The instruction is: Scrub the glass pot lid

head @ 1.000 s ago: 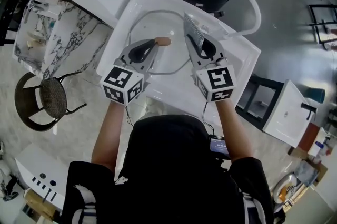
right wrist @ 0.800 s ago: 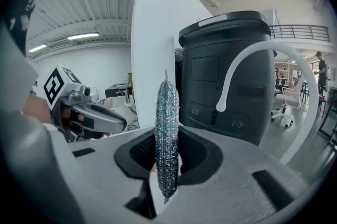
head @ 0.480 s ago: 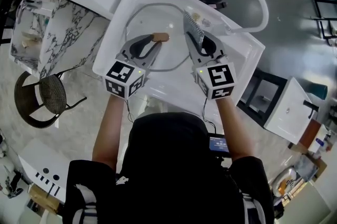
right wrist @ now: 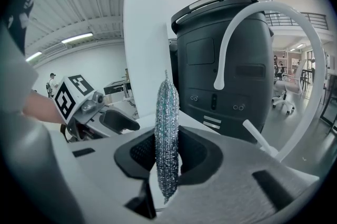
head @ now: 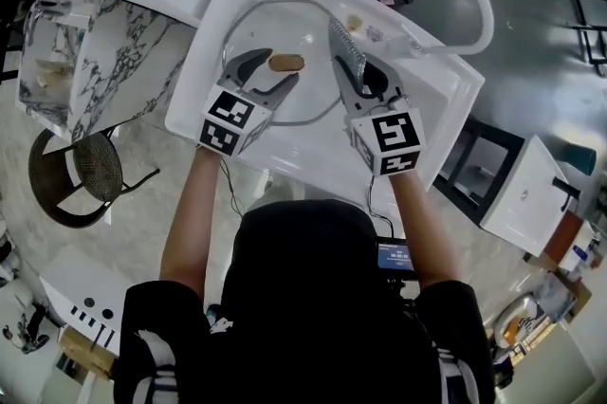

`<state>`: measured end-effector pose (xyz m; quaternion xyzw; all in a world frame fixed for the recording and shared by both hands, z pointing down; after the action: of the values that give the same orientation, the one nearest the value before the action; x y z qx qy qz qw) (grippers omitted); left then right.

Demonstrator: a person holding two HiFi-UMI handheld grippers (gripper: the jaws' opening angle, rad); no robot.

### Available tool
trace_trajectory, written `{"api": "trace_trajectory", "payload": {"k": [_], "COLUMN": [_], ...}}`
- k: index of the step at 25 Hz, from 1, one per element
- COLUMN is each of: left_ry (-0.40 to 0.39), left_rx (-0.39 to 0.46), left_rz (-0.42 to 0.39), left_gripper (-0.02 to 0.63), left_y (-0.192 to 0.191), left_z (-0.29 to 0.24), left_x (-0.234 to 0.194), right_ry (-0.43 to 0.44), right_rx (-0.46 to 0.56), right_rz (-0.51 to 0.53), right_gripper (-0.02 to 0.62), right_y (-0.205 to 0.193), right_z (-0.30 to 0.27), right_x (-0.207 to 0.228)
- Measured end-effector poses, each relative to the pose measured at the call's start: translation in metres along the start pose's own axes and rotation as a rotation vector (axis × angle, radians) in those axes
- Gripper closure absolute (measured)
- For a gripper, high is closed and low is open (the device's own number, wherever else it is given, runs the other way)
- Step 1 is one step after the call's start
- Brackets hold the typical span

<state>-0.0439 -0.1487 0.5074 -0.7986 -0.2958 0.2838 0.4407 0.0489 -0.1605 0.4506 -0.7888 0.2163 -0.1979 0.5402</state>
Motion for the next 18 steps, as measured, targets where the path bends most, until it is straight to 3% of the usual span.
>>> {"api": "trace_trajectory", "payload": {"k": [6, 18], "left_ry": [-0.023, -0.084], "left_rx": [-0.073, -0.254], "left_rz": [-0.053, -0.324], "left_gripper": [0.365, 0.365], "left_y": [-0.017, -0.047], "left_z": [-0.016, -0.037], "left_x": [-0.005, -0.006], "right_ry": [-0.005, 0.000], "right_rx": [-0.018, -0.064], "right_rz": [-0.011, -0.038], "right_gripper": [0.525, 0.525], "right_y": [-0.010, -0.033], "right_z": [-0.001, -0.003], "right_x": [0.005, 0.008]}}
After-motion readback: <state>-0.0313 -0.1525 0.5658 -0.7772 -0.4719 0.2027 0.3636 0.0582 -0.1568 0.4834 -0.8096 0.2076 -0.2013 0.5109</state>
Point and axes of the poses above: the fingertips, and each gripper's own axes: z backward along the fingers, x to its right, y out of its top, the point moved 1 cm from there along z, backward along the fingers, and after that the axes turned 9 degrees about x, right-handed, at the moved point
